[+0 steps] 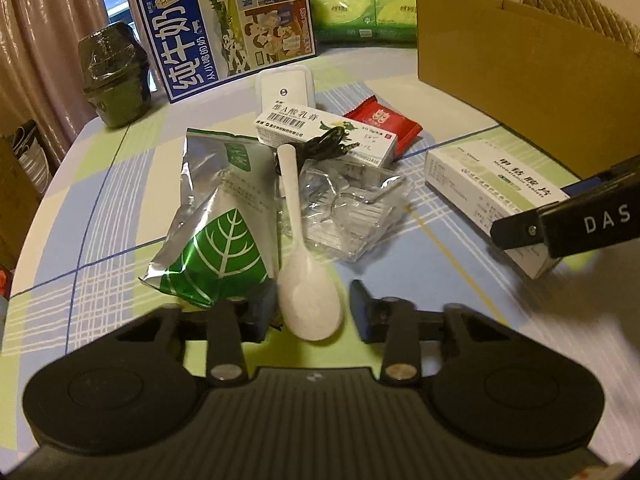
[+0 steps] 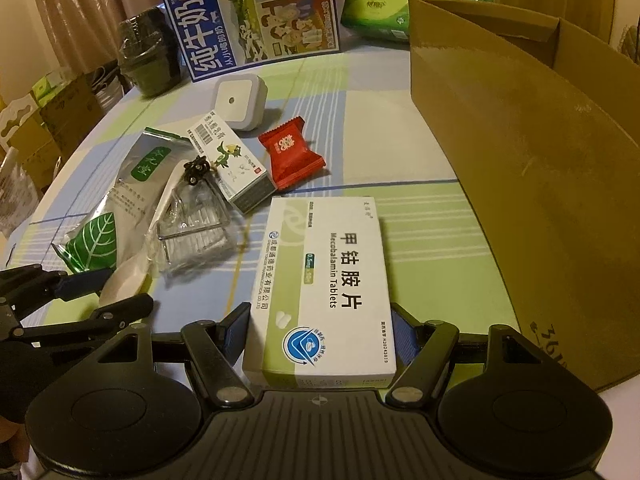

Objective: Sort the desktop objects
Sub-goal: 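Grasp the white plastic spoon by its bowl with the left tool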

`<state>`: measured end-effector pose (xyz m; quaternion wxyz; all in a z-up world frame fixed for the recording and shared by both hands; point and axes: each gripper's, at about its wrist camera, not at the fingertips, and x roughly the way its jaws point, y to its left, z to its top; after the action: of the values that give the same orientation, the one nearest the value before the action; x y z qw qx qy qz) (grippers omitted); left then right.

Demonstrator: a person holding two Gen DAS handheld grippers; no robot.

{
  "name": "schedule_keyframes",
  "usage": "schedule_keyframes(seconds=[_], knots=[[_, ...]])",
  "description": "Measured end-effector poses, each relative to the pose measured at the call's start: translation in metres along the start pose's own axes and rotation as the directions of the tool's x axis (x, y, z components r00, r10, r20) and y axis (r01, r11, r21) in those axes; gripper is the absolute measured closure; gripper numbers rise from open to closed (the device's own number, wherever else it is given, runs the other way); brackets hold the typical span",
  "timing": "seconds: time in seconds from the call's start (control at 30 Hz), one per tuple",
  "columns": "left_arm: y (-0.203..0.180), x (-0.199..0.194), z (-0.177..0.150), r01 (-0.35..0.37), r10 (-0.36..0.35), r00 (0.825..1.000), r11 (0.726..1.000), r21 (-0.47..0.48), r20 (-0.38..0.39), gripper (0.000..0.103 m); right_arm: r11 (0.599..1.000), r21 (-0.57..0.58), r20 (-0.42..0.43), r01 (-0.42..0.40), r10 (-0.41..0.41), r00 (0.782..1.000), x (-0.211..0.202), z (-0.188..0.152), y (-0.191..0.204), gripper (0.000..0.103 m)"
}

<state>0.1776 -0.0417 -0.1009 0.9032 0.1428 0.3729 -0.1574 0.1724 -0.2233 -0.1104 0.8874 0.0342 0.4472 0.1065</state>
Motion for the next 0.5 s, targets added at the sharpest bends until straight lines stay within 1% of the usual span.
schedule_keyframes(seconds=[0.1,0.23,0.3,0.4,0.5], knots=[[0.002,-0.005,0.001,0.008,-0.009,0.999,1.000,-0.018,-0.038,0.075,1.000,0.000,-0.001,0.002,-0.002,1.000,-0.001,-0.003,0.000,0.035],[0.004,-0.026,-0.009,0.026,-0.028,0.998,0.999,-0.027,-0.053,0.075,1.000,0.004,-0.008,0.005,-0.005,1.000,-0.009,-0.012,-0.002,0.035],[0.007,-0.040,-0.020,0.043,-0.045,0.997,0.998,-0.036,-0.059,0.075,1.000,0.003,-0.014,0.000,0.000,1.000,-0.016,-0.021,-0.001,0.035],[0.009,-0.056,-0.039,0.048,-0.051,0.996,0.998,-0.039,-0.068,0.075,1.000,-0.004,-0.020,-0.008,0.008,1.000,-0.027,-0.033,0.002,0.035],[0.016,-0.067,-0.058,0.063,-0.069,0.996,0.993,-0.095,-0.062,0.075,1.000,-0.005,-0.023,-0.012,0.012,1.000,-0.035,-0.045,0.003,0.035]])
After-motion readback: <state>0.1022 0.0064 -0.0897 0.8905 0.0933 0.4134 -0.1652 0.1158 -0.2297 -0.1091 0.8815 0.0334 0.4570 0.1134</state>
